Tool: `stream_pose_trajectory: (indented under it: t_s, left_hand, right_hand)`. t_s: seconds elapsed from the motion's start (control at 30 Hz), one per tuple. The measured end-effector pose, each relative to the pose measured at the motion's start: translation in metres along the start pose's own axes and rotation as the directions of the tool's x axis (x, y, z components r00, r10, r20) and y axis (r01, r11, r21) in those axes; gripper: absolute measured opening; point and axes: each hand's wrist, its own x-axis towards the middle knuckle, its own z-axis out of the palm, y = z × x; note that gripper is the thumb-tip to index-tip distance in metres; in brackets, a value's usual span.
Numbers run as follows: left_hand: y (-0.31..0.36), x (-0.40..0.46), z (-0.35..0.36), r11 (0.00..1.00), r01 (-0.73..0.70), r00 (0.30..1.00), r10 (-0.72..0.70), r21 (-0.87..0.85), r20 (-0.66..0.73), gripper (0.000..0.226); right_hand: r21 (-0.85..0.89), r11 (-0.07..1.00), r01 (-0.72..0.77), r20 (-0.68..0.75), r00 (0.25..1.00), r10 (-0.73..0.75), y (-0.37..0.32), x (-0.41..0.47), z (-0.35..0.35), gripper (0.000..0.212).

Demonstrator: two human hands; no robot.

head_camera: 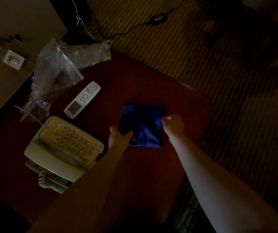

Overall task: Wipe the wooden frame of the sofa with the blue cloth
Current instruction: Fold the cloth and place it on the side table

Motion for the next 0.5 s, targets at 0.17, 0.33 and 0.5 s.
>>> stream_pose_trajectory:
  t_s: [0.17,0.33,0.5]
  left_hand:
    - [0.015,0.008,0.003,0.994,0.020,0.998,-0.014,0.109,-0.061,0.055]
    - [0.037,0.009,0.006,0.995,0.029,0.999,-0.033,-0.099,-0.034,0.038]
    - [0.087,0.004,0.008,0.971,-0.121,0.990,0.104,-0.208,-0.090,0.036]
  right_hand:
    - [-0.020,0.998,-0.060,0.079,0.995,0.062,0.028,-0.018,0.017,0.045]
    - [0.404,0.839,-0.363,0.280,0.923,0.264,0.016,-0.030,0.019,0.028]
    - [0.772,0.470,-0.428,0.333,0.902,0.275,-0.006,-0.021,-0.033,0.013]
